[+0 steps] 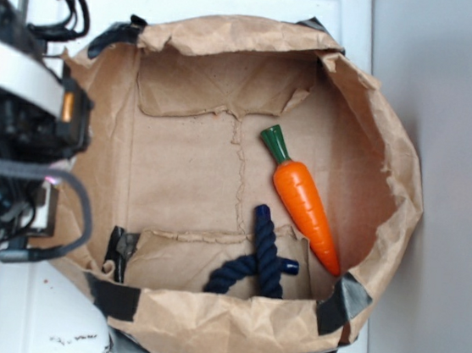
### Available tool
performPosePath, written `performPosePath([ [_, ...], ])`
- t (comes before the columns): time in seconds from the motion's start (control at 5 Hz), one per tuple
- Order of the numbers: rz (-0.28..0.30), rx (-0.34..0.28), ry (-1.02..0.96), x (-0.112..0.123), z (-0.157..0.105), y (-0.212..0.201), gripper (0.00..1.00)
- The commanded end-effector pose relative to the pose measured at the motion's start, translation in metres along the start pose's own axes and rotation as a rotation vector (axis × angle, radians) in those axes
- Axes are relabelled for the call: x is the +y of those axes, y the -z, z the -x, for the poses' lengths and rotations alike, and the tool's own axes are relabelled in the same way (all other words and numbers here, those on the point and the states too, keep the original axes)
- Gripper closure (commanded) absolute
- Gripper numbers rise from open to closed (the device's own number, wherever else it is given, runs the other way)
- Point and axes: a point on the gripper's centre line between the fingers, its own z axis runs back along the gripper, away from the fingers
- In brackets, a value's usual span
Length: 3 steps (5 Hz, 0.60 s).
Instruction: Grab the white paper.
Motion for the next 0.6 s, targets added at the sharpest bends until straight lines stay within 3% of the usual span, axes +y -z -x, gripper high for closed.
performPosePath([
  [0.0, 0.027, -0.020, -0.048, -0.009, -0.070, -0.006, 1.00],
  [0.2, 0.037, -0.058, -0.059, -0.016, -0.120, -0.002, 1.00],
  [0.4, -0.041, -0.002, -0.012, -0.022, -0.155, -0.003, 0.23],
])
